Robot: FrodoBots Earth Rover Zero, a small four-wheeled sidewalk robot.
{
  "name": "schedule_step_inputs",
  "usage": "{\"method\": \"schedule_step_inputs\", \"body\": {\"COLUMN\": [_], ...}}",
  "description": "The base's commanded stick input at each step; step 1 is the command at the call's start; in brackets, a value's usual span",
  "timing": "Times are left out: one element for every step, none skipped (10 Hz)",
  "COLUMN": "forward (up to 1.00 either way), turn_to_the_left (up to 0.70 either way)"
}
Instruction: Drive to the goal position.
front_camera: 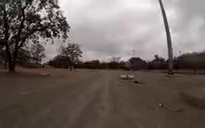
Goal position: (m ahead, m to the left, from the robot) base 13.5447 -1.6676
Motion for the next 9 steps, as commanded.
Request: {"method": "schedule_step_inputs", "body": {"forward": [0.7,0.7,0.7,0.7,0.7,0.7,0.7,0.7,0.7], "turn_to_the_left": [-0.01,-0.01,-0.01,-0.01,-0.01,-0.01,-0.01,-0.01,-0.02]}}
